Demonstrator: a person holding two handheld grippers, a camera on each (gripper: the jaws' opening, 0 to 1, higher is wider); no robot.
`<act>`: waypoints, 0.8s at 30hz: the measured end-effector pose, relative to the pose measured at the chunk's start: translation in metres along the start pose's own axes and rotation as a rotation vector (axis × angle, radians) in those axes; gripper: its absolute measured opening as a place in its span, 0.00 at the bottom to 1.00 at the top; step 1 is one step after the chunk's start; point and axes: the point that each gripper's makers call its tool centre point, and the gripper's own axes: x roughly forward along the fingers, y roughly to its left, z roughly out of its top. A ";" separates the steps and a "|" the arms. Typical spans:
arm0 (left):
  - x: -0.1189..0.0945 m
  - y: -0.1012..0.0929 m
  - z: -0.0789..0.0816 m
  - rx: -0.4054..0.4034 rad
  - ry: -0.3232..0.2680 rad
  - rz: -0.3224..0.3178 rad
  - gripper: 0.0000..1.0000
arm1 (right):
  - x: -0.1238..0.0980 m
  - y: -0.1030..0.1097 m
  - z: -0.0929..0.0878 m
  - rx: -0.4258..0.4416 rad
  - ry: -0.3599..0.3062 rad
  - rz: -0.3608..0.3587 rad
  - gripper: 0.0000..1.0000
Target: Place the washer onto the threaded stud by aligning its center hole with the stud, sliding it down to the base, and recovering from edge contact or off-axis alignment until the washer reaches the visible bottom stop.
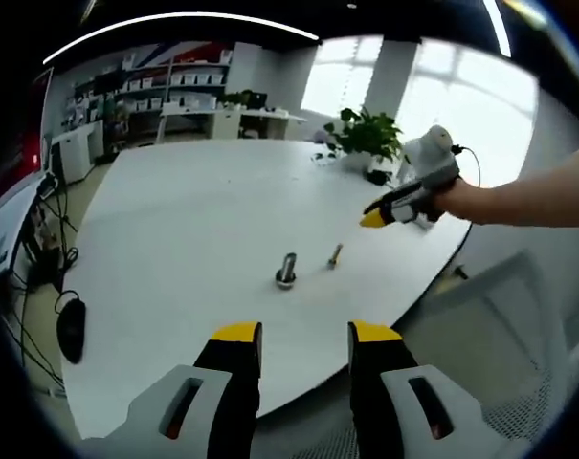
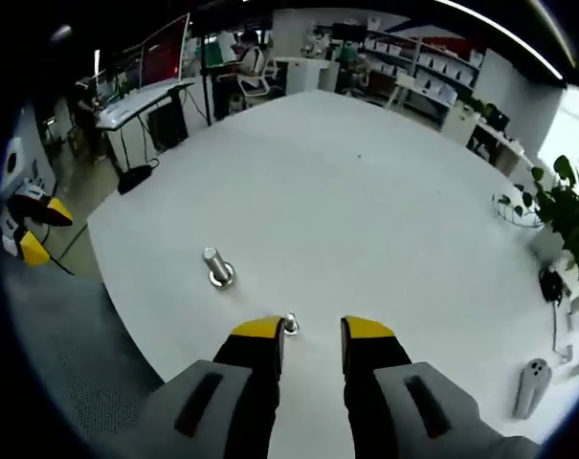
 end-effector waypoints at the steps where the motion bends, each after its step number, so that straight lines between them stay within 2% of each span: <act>1: 0.000 -0.001 0.001 -0.002 -0.005 -0.006 0.34 | -0.002 0.000 0.002 0.007 -0.012 -0.003 0.26; 5: 0.001 -0.003 0.000 0.008 0.000 -0.016 0.34 | -0.016 0.005 0.007 0.029 -0.044 -0.014 0.28; 10: 0.001 -0.004 -0.001 0.006 0.007 -0.022 0.34 | -0.035 0.008 0.005 0.041 -0.087 -0.010 0.30; 18: 0.002 -0.005 -0.001 0.000 0.006 -0.030 0.34 | -0.067 0.004 -0.008 0.040 -0.130 -0.035 0.32; 24: 0.002 -0.006 -0.003 -0.002 0.017 -0.035 0.34 | -0.084 -0.002 -0.016 0.069 -0.199 -0.048 0.35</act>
